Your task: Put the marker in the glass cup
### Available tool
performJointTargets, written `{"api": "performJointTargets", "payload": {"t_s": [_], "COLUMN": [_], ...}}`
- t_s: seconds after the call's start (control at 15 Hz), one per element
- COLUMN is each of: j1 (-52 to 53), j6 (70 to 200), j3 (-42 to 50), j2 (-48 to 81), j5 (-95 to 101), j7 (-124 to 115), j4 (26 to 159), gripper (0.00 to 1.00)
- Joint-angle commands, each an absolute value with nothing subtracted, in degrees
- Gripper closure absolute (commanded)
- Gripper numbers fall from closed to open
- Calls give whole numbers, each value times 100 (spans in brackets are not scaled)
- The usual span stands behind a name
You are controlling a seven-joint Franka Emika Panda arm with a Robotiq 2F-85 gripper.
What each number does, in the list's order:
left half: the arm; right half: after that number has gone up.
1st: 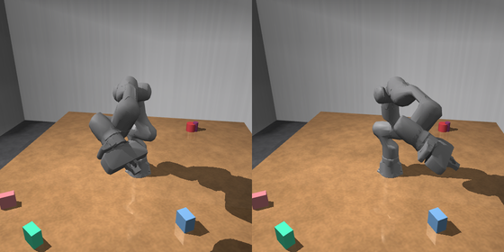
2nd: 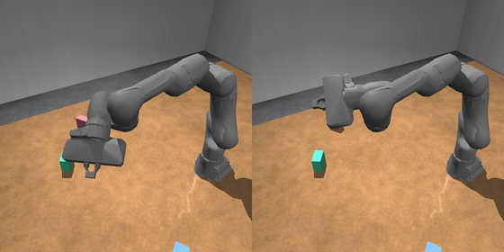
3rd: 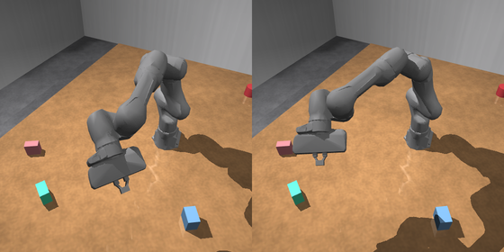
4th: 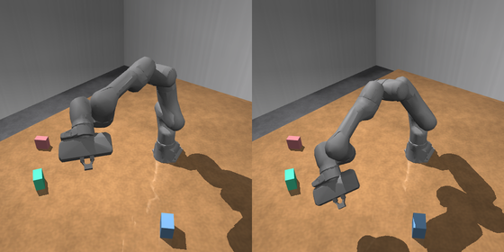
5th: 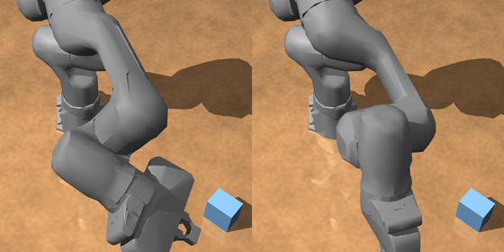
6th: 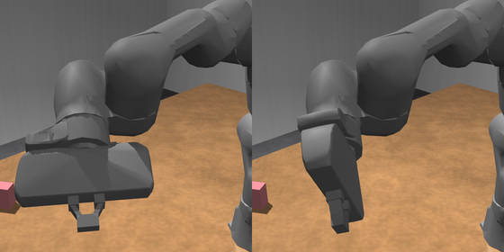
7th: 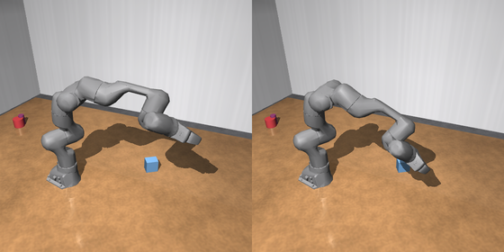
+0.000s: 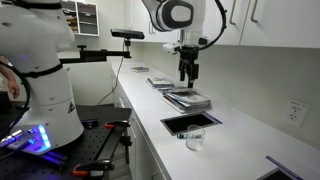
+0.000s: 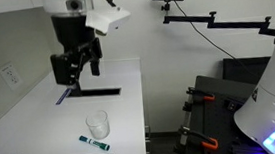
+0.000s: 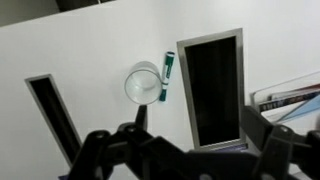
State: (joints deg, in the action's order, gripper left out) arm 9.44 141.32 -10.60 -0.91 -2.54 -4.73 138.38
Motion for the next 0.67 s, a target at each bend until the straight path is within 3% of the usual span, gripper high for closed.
{"api": "performJointTargets", "payload": {"t_s": [0.0, 0.4, 0.6], "j1": [1063, 1397, 1361], "j6": [14419, 14349, 14534], "j3": [-1091, -815, -836], "j2": [1089, 2820, 2890], "j5": [331, 1213, 1165], "j7": [-484, -144, -158], "j4": [13129, 11766, 11837], "gripper": [0, 0, 0]}}
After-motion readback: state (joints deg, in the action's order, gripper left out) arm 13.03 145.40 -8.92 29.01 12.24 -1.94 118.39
